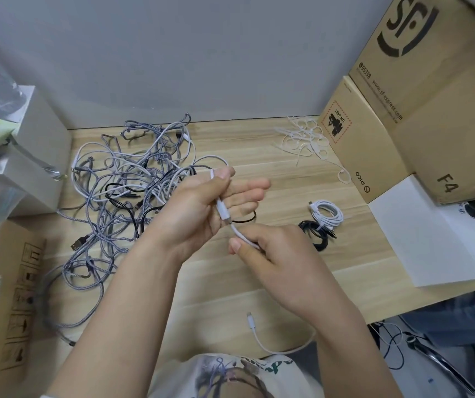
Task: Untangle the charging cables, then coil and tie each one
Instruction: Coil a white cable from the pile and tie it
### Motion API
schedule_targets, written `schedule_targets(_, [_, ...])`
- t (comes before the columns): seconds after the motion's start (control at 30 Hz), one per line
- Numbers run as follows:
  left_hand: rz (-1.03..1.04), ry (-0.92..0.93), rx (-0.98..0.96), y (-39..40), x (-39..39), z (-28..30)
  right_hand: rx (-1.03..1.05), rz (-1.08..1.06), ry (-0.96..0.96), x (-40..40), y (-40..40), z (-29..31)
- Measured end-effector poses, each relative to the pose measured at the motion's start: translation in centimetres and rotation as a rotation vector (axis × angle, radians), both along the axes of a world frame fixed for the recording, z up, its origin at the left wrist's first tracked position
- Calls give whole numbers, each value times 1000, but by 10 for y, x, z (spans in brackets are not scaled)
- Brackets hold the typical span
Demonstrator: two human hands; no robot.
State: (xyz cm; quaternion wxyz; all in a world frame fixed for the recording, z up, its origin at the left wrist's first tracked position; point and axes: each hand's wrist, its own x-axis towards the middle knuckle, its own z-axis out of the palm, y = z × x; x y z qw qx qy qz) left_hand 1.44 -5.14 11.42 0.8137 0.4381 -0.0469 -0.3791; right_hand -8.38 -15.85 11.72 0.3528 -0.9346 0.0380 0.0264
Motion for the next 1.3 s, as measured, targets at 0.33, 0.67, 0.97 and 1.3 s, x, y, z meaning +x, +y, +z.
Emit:
schedule_targets(0.33, [-494, -442, 415, 2, -14, 7, 127, -208, -329, 0, -9, 6])
schedule_targets(0.67, [-598, -395, 227, 7, -11, 5, 310, -284, -530, -1, -15, 5])
schedule_targets(0.97, [-702, -471, 367, 9, -4, 16, 446, -152, -266, 3, -16, 5])
schedule_targets(1.3, [-425, -367, 493, 6, -5, 17, 358, -344, -357, 5, -15, -3])
